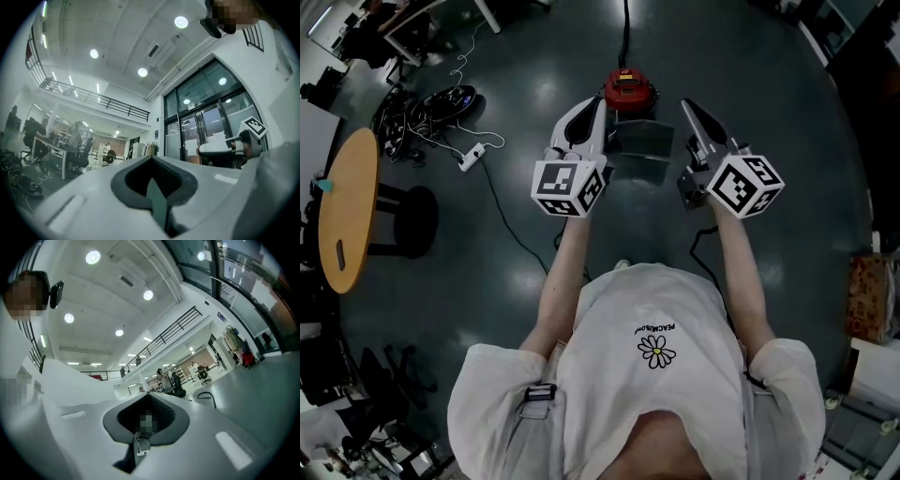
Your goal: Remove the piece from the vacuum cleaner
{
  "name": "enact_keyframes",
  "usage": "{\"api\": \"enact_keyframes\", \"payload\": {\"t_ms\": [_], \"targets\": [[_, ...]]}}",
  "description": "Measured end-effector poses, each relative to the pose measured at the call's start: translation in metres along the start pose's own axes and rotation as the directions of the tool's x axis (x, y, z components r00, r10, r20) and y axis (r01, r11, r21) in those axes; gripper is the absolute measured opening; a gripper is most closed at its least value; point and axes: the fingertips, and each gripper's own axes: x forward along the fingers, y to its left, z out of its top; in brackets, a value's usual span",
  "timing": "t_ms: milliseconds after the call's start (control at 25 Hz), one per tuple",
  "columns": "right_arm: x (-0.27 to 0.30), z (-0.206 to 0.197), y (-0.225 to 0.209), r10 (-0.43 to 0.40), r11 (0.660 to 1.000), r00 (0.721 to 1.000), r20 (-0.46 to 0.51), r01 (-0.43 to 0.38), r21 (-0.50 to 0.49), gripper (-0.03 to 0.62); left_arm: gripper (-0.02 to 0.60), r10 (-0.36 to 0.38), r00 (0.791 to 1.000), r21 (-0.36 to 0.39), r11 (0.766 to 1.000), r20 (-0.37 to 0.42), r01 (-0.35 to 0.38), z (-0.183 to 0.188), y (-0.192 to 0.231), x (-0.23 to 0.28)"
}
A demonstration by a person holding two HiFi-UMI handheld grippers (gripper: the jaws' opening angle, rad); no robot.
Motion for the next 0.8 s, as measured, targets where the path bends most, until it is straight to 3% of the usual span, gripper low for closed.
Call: {"api": "enact_keyframes", "payload": {"t_ms": [80,120,240,400,560,800], "targets": [[0.005,0.0,0.0,0.002,0.999,1.0,0.026,-0.003,0.047,0.067,0.0,-0.006,1.0,-0.006,1.0,-0.004,0.006,-0.001,0.008,-0.003],[0.007,-0.003,-0.003,-0.023,0.998,0.999,0.025,0.022,0.066,0.023,0.0,-0.009,1.0,-0.01,1.0,-0.006,0.009,-0.002,0.011,-0.005],[0.01,-0.012,-0.016,-0.115,0.988,0.993,0.013,0.113,0.108,0.023,0.0,-0.021,1.0,-0.022,1.0,-0.014,0.02,-0.006,0.02,-0.01],[0.014,-0.028,-0.014,-0.171,0.983,0.985,-0.021,0.172,0.06,0.023,0.0,-0.047,0.999,-0.049,0.998,-0.025,0.046,-0.01,0.033,-0.015],[0.013,-0.044,-0.005,-0.181,0.983,0.982,-0.058,0.183,0.035,0.023,0.0,-0.082,0.995,-0.08,0.994,-0.05,0.078,-0.024,0.04,-0.016],[0.008,-0.049,-0.027,-0.201,0.98,0.977,-0.077,0.2,-0.01,0.023,0.0,-0.107,0.992,-0.09,0.991,-0.063,0.101,-0.038,0.03,0.001]]}}
